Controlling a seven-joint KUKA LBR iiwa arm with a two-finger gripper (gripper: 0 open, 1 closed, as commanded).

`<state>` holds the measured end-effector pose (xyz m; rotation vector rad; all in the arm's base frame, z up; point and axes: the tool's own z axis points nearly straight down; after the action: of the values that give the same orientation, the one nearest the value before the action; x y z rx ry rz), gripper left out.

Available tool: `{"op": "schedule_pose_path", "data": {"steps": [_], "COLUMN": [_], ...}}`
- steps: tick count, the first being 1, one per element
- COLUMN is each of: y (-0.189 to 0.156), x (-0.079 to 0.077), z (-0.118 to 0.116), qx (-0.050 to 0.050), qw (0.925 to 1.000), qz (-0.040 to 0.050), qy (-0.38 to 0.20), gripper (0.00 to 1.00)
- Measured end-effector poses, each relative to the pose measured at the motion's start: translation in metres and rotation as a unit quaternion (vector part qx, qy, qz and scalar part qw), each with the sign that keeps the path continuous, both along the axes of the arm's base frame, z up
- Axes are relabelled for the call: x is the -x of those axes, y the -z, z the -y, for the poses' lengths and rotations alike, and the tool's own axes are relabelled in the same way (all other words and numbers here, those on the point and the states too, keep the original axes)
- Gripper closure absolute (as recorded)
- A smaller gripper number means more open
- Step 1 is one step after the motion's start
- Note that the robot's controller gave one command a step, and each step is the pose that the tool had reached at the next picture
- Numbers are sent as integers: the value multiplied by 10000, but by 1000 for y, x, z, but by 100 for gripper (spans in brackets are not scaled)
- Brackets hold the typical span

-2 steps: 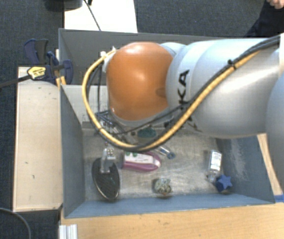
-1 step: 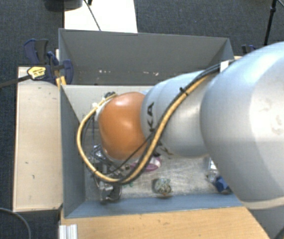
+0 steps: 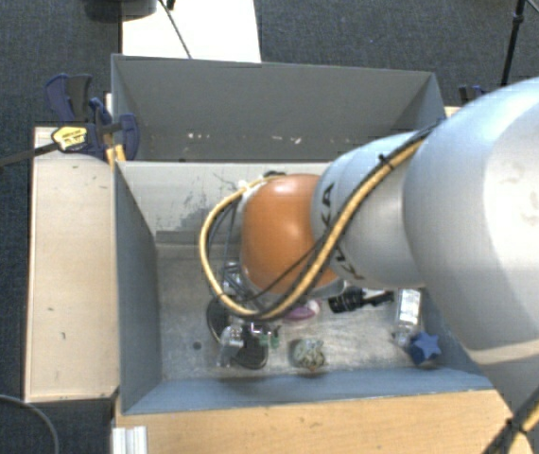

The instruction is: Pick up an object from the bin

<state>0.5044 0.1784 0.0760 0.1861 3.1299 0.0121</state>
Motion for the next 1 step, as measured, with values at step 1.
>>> {"op": "schedule_pose_path", "data": {"steps": [1], "y": [-1], "x": [0], "z": [-2], "qx": [-11], "qw": [10000], "qz": [11], "qy": [12], "gripper": [100]}}
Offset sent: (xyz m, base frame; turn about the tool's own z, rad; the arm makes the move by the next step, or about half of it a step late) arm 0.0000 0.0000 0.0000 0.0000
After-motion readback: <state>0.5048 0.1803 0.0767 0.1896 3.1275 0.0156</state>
